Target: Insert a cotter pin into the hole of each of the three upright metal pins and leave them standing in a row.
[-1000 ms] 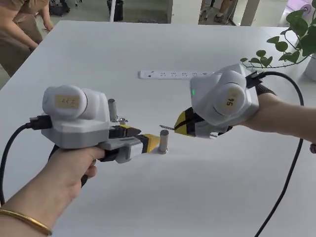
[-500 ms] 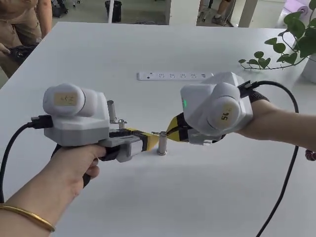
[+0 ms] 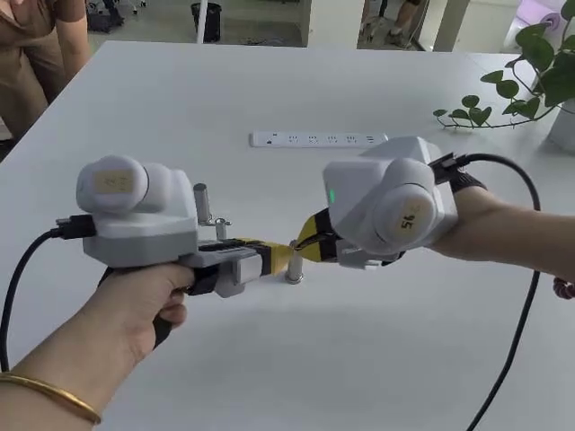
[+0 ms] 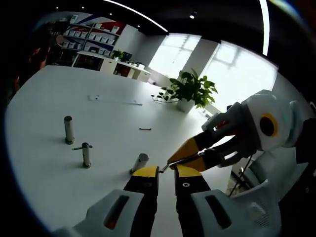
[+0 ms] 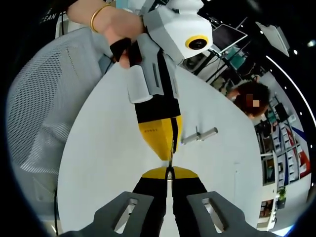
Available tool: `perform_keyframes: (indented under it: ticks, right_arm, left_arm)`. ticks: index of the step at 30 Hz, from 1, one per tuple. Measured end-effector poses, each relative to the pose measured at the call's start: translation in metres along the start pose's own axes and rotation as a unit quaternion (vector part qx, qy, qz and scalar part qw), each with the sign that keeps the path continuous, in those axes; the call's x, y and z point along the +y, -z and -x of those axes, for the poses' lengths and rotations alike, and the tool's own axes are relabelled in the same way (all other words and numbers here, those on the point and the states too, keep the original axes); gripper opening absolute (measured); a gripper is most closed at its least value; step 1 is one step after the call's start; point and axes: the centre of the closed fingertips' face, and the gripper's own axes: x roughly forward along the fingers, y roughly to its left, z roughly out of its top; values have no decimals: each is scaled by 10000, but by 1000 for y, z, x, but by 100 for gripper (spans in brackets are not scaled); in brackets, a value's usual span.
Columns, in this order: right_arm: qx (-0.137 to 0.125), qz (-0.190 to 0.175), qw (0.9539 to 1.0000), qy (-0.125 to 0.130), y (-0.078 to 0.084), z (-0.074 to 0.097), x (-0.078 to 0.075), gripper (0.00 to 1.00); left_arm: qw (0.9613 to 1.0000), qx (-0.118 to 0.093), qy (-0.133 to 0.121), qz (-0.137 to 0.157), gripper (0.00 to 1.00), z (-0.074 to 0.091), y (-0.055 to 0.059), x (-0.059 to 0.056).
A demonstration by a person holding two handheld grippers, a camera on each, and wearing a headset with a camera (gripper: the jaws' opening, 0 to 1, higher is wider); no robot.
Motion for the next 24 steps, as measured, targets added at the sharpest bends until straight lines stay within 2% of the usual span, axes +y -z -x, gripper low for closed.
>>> perform_keyframes:
  ticks: [4, 10, 19, 21, 24]
  right_arm:
    - [2, 57, 10000, 2, -2, 0, 1, 0]
    - [-7, 80, 10000, 44, -4, 0, 0, 0]
    - [2, 125, 9999, 89, -5, 1, 0, 0]
    - [-6, 122, 9999, 82, -5, 1, 0, 0]
    - [-37, 90, 9999, 85, -6, 1, 1, 0]
  left_arm:
    - [9999, -13, 41, 101, 8, 0, 0, -1]
    - [9999, 56, 13, 93, 4, 0, 3, 1]
    - [9999, 4, 84, 139, 1, 0, 3, -2]
    - [9996, 1, 114, 263, 1, 1, 4, -3]
    - [9997, -25, 119, 232, 1, 2, 4, -4]
